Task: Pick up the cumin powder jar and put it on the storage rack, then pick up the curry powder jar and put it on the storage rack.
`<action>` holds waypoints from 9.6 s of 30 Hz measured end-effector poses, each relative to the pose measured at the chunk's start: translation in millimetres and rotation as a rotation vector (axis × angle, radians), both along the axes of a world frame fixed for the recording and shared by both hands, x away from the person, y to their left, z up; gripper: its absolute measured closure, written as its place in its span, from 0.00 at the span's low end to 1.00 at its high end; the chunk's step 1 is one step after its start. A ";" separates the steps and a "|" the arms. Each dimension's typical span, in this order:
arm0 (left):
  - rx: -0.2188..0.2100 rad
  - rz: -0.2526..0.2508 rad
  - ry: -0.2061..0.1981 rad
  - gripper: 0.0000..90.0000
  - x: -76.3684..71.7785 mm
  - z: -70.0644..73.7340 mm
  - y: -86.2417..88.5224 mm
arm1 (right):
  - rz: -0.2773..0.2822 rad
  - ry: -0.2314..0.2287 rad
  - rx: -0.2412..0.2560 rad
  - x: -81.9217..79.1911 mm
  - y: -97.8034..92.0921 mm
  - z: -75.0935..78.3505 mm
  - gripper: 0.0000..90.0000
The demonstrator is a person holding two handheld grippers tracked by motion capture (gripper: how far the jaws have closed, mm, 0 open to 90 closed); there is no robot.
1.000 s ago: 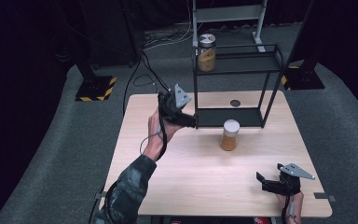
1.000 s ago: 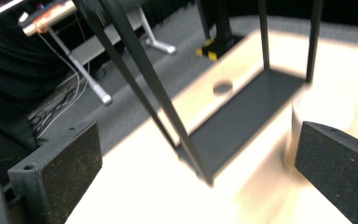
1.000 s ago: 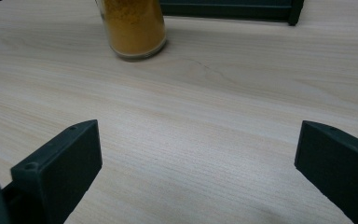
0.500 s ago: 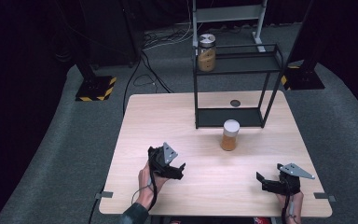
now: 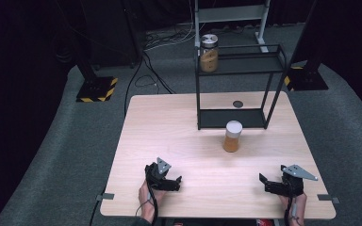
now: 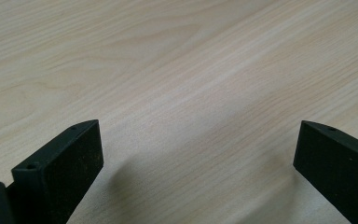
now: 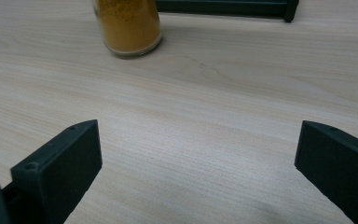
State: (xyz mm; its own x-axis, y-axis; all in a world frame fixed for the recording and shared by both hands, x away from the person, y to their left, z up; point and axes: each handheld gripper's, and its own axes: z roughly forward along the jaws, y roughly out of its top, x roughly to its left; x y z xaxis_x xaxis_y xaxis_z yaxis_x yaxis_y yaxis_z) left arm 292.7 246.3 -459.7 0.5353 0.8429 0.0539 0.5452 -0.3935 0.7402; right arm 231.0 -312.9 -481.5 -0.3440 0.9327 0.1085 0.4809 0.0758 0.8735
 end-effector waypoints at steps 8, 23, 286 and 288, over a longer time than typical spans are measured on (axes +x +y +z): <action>-0.070 0.027 0.005 0.01 0.6 -4.7 13.0 | -0.008 0.001 -0.018 -0.1 4.0 0.8 0.00; -0.050 -0.021 0.013 0.01 4.5 -3.4 12.3 | -0.033 0.001 -0.014 -1.3 5.7 0.8 0.00; -0.034 -0.057 0.026 0.03 8.2 -2.6 9.9 | -0.078 -0.407 -0.143 141.7 49.4 256.8 0.37; -0.032 -0.057 0.024 0.03 8.0 -2.6 9.8 | -0.074 -0.408 -0.138 142.9 48.7 260.0 0.37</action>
State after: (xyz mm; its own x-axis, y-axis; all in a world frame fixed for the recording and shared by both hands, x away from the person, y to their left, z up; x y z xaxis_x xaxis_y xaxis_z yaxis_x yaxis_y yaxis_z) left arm 300.7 256.1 -462.3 0.5836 0.8119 0.0134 0.5404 -0.4007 0.7399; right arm 373.9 -264.2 -221.5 -0.2645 0.9526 -0.1503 0.1069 0.1838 0.9771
